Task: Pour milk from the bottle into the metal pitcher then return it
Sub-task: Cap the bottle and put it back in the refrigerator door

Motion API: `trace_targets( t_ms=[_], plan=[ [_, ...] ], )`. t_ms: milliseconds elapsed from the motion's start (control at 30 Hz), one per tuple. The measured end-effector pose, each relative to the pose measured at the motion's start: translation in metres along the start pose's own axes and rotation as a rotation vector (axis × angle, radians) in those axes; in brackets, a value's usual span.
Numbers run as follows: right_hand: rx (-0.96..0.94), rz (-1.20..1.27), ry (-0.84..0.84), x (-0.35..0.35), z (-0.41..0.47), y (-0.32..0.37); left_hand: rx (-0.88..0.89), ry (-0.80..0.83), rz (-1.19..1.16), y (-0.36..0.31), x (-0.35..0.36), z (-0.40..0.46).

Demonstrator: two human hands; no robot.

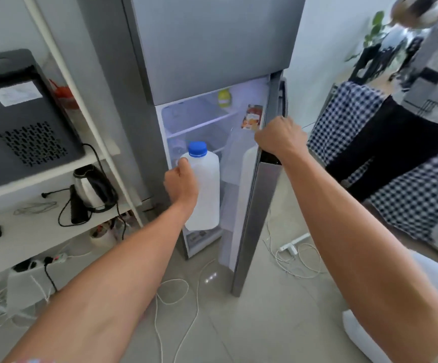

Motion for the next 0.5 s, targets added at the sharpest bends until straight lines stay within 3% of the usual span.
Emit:
trace_targets(
  t_ms=[233, 333, 500],
  plan=[
    [0.133, -0.027, -0.073, -0.017, -0.005, -0.079, -0.195, -0.007, -0.095, 0.026, 0.051, -0.043],
    [0.077, -0.068, -0.179, -0.03, -0.003, -0.107, -0.31, 0.036, -0.169, 0.042, 0.072, -0.063],
    [-0.022, -0.238, -0.269, -0.041, 0.005, -0.134, -0.529, -0.024, -0.328, 0.078, 0.109, -0.084]
  ],
)
Point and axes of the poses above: each hand's wrist, its own z-axis towards the middle knuckle, its own x-axis out of the palm, y = z × x, the point moved 8 cm from there along z, towards the middle knuckle, and after that the axes turned 5 degrees about -y, right-handed, at the moved point
